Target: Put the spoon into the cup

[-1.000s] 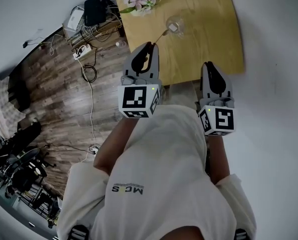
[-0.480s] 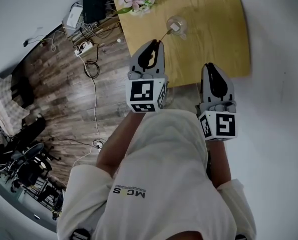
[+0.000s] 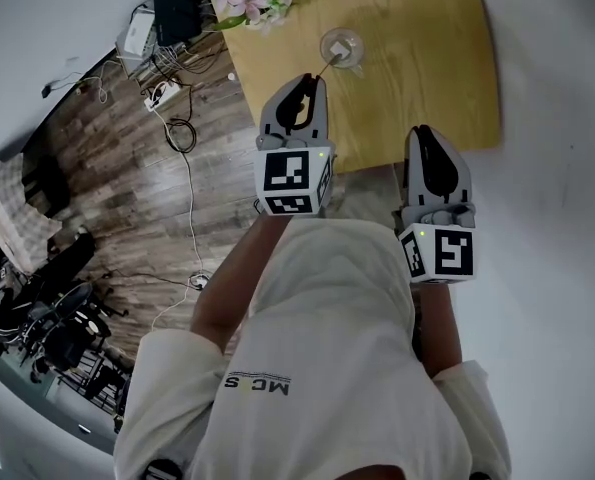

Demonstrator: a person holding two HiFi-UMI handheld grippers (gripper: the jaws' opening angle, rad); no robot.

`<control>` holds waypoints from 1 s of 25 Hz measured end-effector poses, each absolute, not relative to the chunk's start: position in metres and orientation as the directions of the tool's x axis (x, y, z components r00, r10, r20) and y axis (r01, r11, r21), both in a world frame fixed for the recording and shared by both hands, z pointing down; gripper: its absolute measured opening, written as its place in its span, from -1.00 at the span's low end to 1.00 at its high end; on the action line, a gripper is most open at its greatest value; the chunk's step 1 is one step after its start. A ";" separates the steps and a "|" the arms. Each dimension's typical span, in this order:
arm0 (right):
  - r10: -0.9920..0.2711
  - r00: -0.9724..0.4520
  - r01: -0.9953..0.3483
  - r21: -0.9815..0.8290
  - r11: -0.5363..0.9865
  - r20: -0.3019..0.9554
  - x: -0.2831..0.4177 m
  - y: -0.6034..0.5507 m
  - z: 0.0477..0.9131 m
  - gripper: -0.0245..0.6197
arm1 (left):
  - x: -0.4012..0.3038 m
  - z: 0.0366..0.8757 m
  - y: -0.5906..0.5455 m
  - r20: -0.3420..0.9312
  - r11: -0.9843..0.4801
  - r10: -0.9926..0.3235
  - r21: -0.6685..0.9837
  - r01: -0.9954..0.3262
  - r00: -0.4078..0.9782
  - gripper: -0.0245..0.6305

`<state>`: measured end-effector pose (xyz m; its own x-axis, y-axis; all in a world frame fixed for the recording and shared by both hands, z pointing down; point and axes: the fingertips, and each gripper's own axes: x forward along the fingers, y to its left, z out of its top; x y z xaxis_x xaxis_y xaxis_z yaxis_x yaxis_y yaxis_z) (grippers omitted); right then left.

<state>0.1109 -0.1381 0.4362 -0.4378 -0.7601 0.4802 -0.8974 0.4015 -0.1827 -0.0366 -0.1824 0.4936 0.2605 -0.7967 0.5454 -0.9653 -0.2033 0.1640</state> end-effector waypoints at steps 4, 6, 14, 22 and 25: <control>-0.759 -0.435 -0.899 -0.187 0.396 0.484 0.116 -0.140 0.439 -0.77 | -0.031 0.505 -0.183 0.571 -0.206 -0.779 0.154 -0.966 0.258 -0.78; -0.759 -0.435 -0.899 -0.191 0.394 0.483 0.117 -0.142 0.440 -0.77 | -0.028 0.511 -0.183 0.582 -0.209 -0.772 0.145 -0.967 0.254 -0.78; -0.763 -0.439 -0.898 -0.197 0.394 0.474 0.118 -0.146 0.440 -0.77 | -0.020 0.517 -0.186 0.598 -0.224 -0.758 0.134 -0.965 0.259 -0.78; -0.769 -0.438 -0.898 -0.191 0.396 0.466 0.121 -0.142 0.433 -0.77 | -0.017 0.513 -0.178 0.596 -0.233 -0.754 0.148 -0.961 0.275 -0.49; -0.772 -0.439 -0.898 -0.192 0.397 0.460 0.120 -0.138 0.431 -0.77 | -0.018 0.506 -0.173 0.587 -0.236 -0.763 0.137 -0.962 0.271 -0.48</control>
<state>0.1201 -0.1381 0.4306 -0.4393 -0.7716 0.4601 -0.8977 0.3968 -0.1917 -0.0182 -0.1731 0.5062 0.2709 -0.7626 0.5875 -0.9620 -0.2364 0.1367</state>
